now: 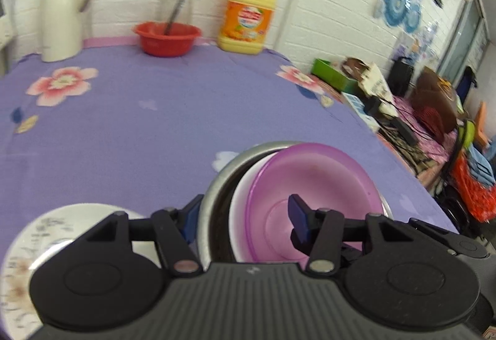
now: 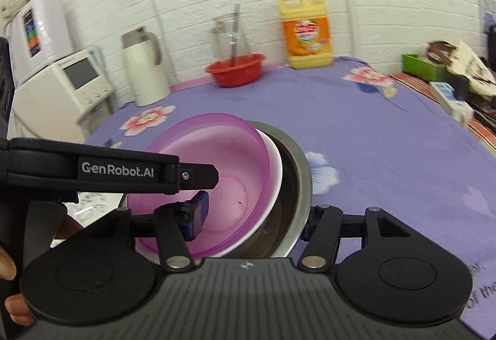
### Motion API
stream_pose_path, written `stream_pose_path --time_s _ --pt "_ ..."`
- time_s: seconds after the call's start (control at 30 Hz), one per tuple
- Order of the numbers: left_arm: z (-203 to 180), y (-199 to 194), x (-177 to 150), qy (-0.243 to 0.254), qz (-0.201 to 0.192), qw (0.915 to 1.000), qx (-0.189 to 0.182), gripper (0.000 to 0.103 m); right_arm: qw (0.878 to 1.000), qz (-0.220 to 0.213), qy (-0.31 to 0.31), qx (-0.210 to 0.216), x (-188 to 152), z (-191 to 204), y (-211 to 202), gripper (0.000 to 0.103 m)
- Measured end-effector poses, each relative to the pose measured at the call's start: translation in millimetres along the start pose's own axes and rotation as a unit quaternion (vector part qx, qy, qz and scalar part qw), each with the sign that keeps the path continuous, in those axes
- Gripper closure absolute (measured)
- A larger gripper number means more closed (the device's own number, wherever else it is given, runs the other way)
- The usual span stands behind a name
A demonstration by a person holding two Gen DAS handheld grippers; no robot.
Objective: Organize plates and bowls
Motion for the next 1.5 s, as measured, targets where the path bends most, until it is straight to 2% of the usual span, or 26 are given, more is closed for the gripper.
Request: stream_pose_path --time_s 0.2,0.33,0.43,0.57,0.9,0.93,1.03,1.17,1.4,1.5 --pt "58.8 -58.2 -12.4 -0.028 -0.020 0.9957 0.086 0.050 0.996 0.016 -0.037 0.083 -1.9 74.9 12.1 0.008" --pt "94.9 -83.4 -28.4 -0.060 -0.027 0.9915 0.112 0.050 0.991 0.032 -0.065 0.114 -9.5 113.3 18.0 0.008" --pt "109.7 -90.9 -38.0 -0.076 -0.030 0.9903 0.113 0.050 0.989 0.040 -0.079 0.119 -14.2 127.0 20.2 0.007" --pt "119.2 -87.5 -46.0 -0.092 -0.027 0.9908 0.095 0.050 0.989 0.055 -0.086 0.109 -20.8 130.7 25.0 0.007" --pt "119.7 -84.1 -51.4 -0.080 -0.036 0.9929 0.080 0.050 0.988 0.063 -0.098 0.098 -24.8 133.9 31.0 0.000" --pt "118.8 -83.5 -50.6 -0.075 -0.037 0.9931 0.082 0.048 0.988 0.064 -0.097 0.099 -24.9 134.2 31.4 0.000" --pt "115.8 -86.1 -48.5 -0.065 -0.051 0.9932 0.082 0.032 0.988 0.067 -0.097 0.095 -24.9 136.8 32.3 0.000" --pt "111.9 -95.6 -41.5 -0.051 -0.078 0.9914 0.091 0.030 0.988 0.062 -0.113 0.086 -25.1 141.3 31.4 0.000" --pt "118.5 -109.1 -31.5 -0.066 -0.105 0.9872 0.100 0.030 0.990 0.049 -0.101 0.085 -21.2 141.3 30.0 0.000" --pt "120.2 -112.0 -28.6 -0.068 -0.111 0.9863 0.102 0.030 0.985 0.056 -0.126 0.103 -23.8 146.8 28.2 0.000"
Point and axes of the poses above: each gripper's, at about its wrist camera, not at the fingertips, and y roughly the way its jaws point, z to its left, x to its top, the point moved 4 cm from there along y, roughly the way its jaws point, and after that the axes turned 11 degrees about -x, right-handed, at the moved point
